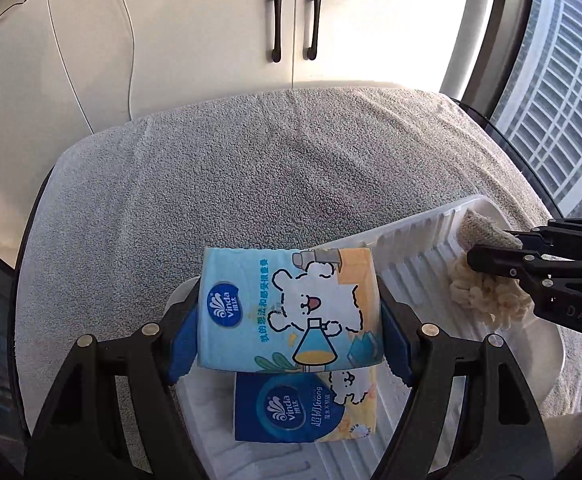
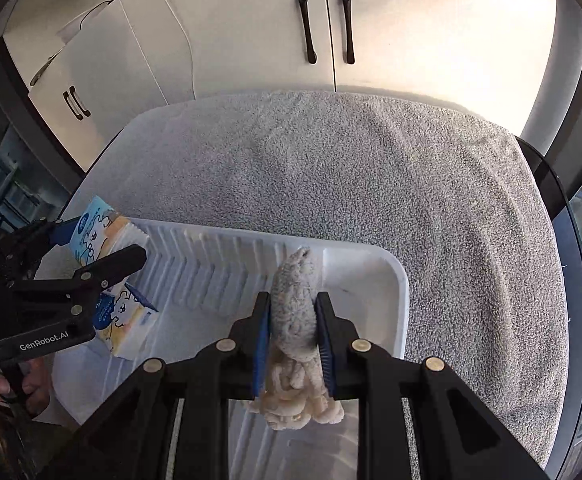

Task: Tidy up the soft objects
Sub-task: 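Carry both items to the white tray and open both tools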

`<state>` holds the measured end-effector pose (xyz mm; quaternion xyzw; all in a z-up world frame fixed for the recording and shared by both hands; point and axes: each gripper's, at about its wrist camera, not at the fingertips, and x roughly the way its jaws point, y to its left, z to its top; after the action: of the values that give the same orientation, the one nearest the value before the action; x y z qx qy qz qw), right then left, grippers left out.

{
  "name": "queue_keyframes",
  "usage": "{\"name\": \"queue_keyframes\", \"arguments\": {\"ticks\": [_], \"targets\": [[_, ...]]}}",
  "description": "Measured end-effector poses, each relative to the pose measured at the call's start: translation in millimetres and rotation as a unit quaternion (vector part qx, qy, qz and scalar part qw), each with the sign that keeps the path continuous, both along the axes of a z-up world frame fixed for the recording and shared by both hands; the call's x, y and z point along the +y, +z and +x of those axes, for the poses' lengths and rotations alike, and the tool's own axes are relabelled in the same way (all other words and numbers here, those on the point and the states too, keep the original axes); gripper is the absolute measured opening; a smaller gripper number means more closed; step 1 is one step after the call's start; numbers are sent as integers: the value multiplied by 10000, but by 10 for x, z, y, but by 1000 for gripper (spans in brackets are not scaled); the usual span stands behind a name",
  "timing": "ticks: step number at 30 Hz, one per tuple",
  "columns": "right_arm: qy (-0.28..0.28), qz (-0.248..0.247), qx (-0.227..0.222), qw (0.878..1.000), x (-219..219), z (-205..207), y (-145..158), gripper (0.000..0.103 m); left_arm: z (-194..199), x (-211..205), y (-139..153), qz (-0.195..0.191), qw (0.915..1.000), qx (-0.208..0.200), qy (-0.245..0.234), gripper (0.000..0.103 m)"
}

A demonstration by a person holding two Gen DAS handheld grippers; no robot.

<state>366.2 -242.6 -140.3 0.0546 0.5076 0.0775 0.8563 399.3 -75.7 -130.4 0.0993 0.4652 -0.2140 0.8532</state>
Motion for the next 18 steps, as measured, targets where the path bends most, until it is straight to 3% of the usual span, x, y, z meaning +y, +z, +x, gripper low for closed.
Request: {"name": "queue_keyframes", "arguments": {"ticks": [8,14,18], "targets": [[262,150,323,9990,148,-57,-158,24,-142,-129,-87,398,9983,94,-407,73],[469,-44,313,9984,238,-139,-155,25,-163,-219,-179,552,9955,395,-657,75],[500,-55,263,9984,266,-133,-146,40,-106,-222,-258,411,9964,557,-497,76]]}}
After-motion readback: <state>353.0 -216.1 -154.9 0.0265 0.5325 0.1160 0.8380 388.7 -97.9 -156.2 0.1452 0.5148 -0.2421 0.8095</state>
